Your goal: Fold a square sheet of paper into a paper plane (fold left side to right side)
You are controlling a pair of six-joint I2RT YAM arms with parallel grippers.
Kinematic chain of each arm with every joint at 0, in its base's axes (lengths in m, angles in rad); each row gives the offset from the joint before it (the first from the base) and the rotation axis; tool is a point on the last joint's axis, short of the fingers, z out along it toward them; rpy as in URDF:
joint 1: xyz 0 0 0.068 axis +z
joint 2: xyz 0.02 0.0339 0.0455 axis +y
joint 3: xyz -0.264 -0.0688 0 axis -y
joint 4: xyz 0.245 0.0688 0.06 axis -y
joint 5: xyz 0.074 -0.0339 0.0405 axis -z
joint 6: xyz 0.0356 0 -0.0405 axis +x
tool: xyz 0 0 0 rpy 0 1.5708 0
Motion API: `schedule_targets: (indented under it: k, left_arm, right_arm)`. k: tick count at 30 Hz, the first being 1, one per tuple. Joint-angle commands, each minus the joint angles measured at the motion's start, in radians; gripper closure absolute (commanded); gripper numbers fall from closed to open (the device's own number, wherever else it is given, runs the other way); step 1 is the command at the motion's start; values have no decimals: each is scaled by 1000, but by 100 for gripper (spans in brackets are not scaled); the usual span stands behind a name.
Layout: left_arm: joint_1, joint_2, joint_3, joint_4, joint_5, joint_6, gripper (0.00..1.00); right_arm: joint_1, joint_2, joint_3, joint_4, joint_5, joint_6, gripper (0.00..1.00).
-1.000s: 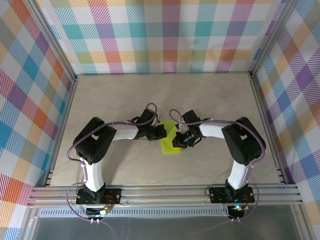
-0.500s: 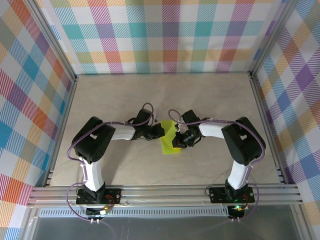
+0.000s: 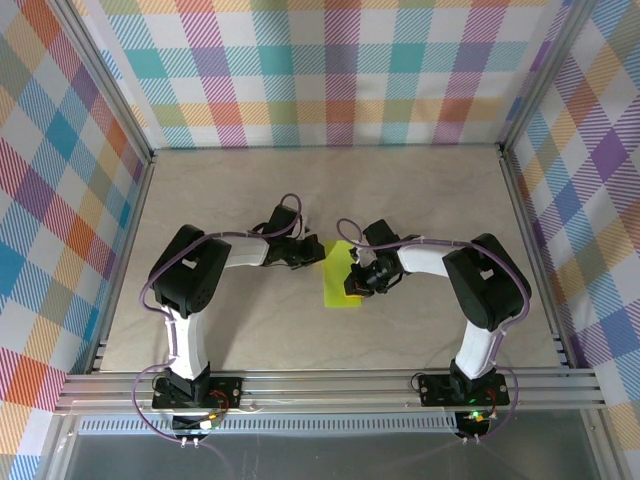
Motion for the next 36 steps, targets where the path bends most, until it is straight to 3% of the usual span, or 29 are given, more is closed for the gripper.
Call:
schedule_targets:
  k: [1,9,15,23,36]
  left_arm:
    - [50,21,41,-7,-100,40,100]
    - [45,-84,-36,16,-65,43,100]
    - [-6,-140,-93,66,-6,31,100]
    - [-53,-57,-26,93,20,28,100]
    - [-53,39,46,92,-42,51,100]
  right_arm:
    - [-2,84,-55,-115,193,-17,100]
    - [-2,73,-59,-91,162,-1,100]
    - [-2,80,-53,-85,156,1,100]
    - [-2,93,-51,-83,153,1,100]
    - [-2,100,-53,-83,162,-1,100]
